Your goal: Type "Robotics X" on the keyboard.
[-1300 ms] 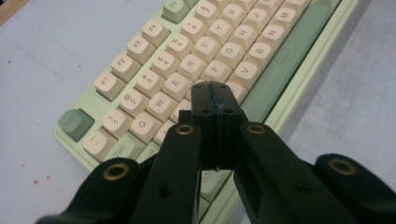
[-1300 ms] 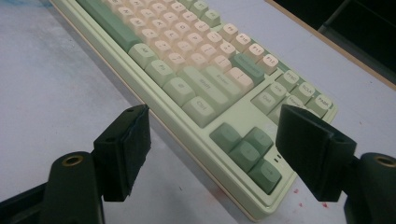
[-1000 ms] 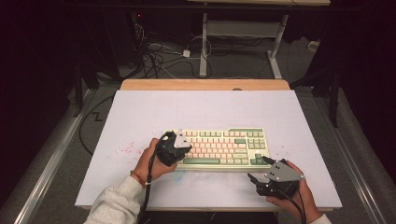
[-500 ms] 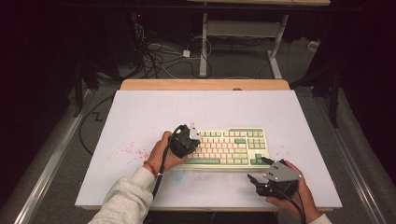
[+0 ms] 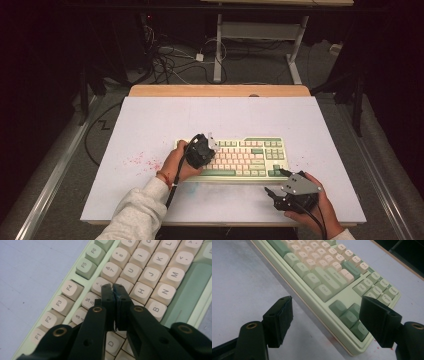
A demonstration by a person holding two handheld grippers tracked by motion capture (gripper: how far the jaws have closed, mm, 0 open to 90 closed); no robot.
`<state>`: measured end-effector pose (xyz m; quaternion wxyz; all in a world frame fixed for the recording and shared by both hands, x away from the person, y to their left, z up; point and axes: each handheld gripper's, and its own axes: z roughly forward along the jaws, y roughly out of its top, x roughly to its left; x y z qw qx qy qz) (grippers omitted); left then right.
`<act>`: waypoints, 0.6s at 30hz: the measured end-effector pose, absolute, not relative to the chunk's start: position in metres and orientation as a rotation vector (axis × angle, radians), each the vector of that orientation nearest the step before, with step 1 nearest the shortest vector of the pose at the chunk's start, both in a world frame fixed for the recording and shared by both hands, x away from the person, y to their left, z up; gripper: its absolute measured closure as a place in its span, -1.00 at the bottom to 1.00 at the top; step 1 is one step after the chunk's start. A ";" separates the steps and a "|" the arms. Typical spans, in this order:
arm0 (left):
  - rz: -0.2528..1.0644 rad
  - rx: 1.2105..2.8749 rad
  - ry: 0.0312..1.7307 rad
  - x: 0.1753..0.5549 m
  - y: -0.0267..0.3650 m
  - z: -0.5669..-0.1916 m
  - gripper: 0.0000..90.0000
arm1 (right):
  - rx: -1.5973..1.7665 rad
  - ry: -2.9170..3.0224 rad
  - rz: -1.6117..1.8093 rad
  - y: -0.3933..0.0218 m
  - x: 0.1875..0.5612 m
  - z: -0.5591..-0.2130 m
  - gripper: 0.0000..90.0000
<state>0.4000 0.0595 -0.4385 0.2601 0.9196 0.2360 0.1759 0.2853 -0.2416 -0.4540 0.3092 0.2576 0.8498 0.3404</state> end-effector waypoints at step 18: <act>0.551 2.395 0.606 0.387 0.074 -0.421 0.67 | 0.680 2.243 0.902 -0.242 0.285 -0.453 -0.40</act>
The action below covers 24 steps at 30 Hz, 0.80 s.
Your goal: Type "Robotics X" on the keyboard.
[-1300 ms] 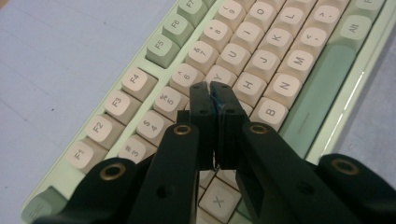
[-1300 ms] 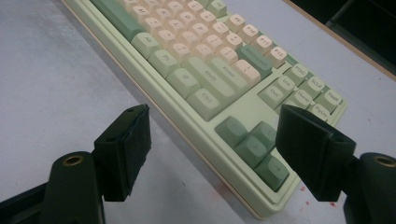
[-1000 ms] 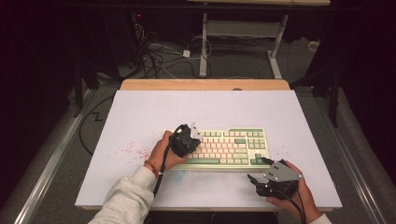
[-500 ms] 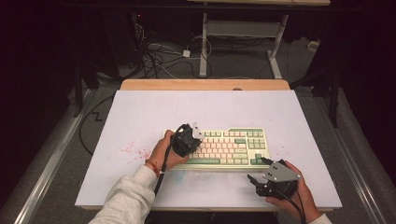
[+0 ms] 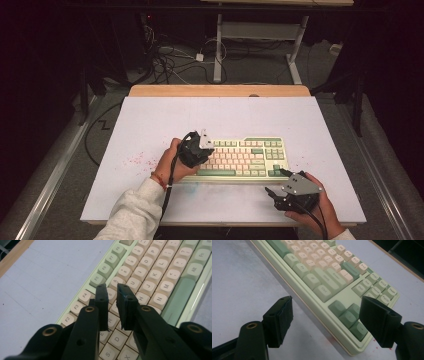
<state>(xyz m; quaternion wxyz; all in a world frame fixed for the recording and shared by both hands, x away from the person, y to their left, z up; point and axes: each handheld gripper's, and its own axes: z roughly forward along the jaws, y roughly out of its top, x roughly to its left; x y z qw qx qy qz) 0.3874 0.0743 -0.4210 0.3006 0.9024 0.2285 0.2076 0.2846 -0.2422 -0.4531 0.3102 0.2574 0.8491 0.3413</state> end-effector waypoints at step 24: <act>0.681 2.257 0.543 0.358 0.089 -0.419 -0.45 | 0.688 2.241 0.901 -0.244 0.285 -0.453 -0.39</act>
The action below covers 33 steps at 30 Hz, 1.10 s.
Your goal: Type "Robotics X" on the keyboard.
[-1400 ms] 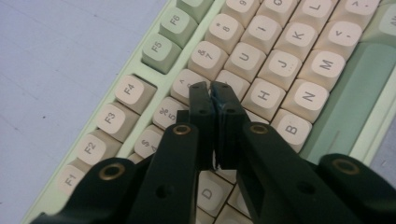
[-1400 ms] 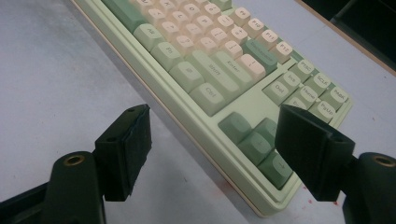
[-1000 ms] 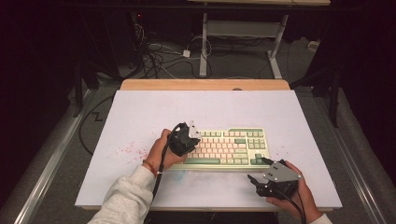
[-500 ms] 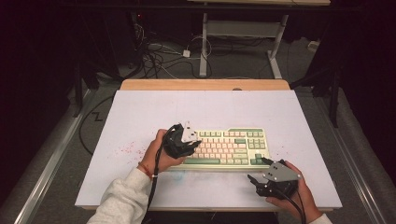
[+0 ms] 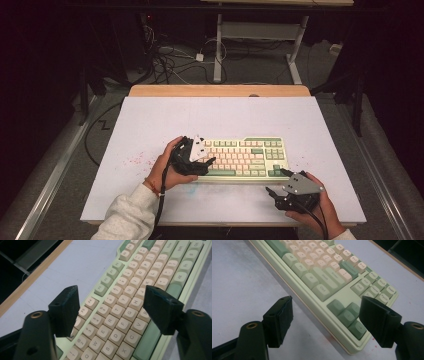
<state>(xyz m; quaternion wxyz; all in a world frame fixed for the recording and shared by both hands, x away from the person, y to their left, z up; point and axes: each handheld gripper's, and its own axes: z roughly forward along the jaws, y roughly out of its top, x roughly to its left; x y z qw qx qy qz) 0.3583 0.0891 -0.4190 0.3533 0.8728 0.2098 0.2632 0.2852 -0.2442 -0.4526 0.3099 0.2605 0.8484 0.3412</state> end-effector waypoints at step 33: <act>0.810 2.260 0.548 0.315 0.138 -0.445 -0.57 | 0.696 2.241 0.910 -0.243 0.288 -0.452 -0.39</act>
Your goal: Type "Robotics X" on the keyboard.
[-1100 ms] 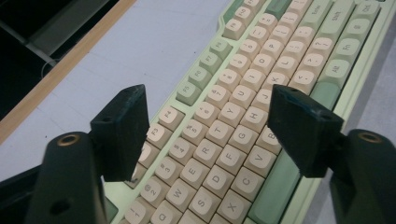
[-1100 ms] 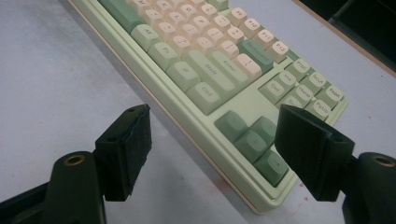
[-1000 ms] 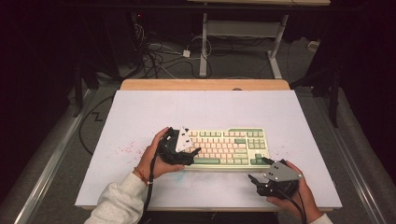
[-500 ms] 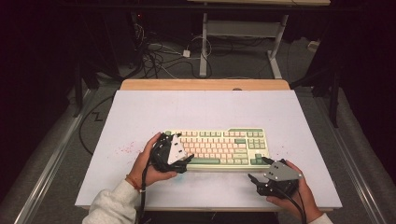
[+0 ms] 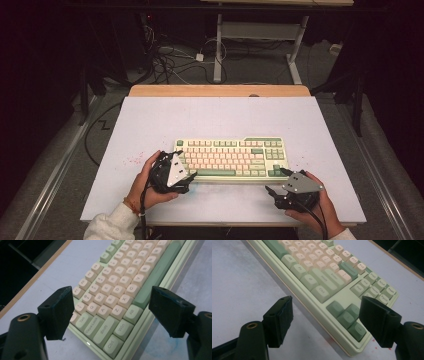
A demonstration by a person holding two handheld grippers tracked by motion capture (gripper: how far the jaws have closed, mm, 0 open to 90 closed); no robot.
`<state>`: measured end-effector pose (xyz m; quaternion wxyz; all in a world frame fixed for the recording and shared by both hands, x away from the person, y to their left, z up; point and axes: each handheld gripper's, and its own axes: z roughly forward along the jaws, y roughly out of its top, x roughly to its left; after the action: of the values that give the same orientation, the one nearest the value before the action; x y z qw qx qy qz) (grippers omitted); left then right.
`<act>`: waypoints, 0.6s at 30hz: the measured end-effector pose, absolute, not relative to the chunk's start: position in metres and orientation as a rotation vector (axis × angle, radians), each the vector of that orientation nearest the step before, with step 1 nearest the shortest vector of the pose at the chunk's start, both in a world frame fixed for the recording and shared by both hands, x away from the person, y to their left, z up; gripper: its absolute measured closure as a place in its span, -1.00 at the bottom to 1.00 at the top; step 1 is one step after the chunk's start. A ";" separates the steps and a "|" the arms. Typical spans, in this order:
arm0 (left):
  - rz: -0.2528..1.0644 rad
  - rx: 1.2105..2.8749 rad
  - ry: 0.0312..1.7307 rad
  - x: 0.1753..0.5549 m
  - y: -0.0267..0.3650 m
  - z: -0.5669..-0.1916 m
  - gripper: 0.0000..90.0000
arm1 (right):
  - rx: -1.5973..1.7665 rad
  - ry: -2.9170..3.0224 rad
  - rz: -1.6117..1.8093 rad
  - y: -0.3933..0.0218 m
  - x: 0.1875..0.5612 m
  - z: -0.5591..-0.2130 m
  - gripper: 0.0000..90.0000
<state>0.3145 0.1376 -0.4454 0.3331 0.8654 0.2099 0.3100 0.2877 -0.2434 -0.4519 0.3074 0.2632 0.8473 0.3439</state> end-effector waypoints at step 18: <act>0.797 2.263 0.668 0.302 0.173 -0.458 -0.59 | 0.717 2.264 1.029 -0.227 0.309 -0.438 0.39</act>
<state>0.3017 0.1731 -0.4575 0.3198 0.8609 0.2542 0.3032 0.3089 -0.2267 -0.4380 0.2732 0.2667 0.8414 0.3825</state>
